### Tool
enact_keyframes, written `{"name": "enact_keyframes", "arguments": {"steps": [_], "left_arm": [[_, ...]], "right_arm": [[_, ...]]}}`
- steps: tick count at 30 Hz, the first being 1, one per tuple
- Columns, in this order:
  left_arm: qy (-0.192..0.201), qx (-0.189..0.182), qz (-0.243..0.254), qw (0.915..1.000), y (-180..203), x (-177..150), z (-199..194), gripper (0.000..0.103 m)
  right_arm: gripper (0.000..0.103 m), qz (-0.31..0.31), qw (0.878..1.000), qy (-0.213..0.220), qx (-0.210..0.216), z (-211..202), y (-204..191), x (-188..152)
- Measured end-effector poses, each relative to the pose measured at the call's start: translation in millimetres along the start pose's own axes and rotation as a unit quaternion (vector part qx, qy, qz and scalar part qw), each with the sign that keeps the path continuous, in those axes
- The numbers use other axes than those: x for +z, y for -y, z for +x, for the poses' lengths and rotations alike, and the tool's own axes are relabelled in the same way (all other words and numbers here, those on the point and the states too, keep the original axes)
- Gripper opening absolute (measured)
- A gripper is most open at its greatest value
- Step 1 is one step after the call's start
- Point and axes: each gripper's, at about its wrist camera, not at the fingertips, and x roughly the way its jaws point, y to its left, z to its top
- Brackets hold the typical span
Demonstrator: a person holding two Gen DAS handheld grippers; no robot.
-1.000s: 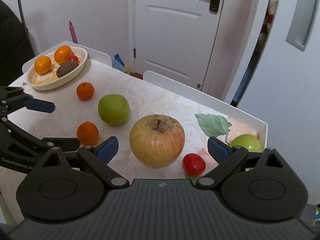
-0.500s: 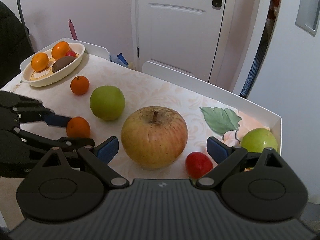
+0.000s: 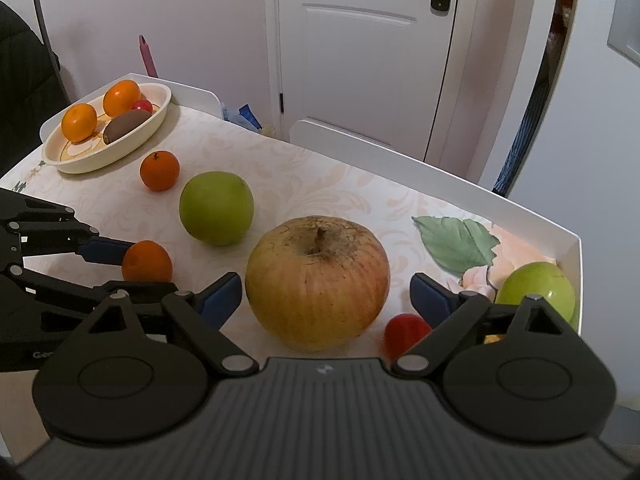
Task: Organize fruits
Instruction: 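Grasp a tangerine with the left tool while the right tool grasps the large yellow-red apple, then carry the tangerine with the left tool while the right tool carries the apple to the bowl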
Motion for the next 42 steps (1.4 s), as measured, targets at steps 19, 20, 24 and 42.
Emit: {"name": "enact_keyframes", "arguments": {"steps": [19, 20, 24, 42], "left_arm": [[0.025, 0.012, -0.038, 0.9989, -33, -3, -44, 0.04], [0.028, 0.015, -0.041, 0.9986, -37, -2, -49, 0.04], [0.04, 0.025, -0.051, 0.9976, -53, -1, -67, 0.04], [0.055, 0.053, -0.059, 0.9954, -156, 3, -106, 0.04]], "right_arm": [[0.09, 0.012, 0.999, 0.024, 0.026, -30, -31, 17], [0.09, 0.01, 0.999, 0.026, 0.027, -33, -35, 20], [0.09, 0.007, 0.999, 0.036, 0.036, -41, -53, 34], [0.09, 0.002, 0.997, 0.051, 0.055, -27, -151, 100]]}}
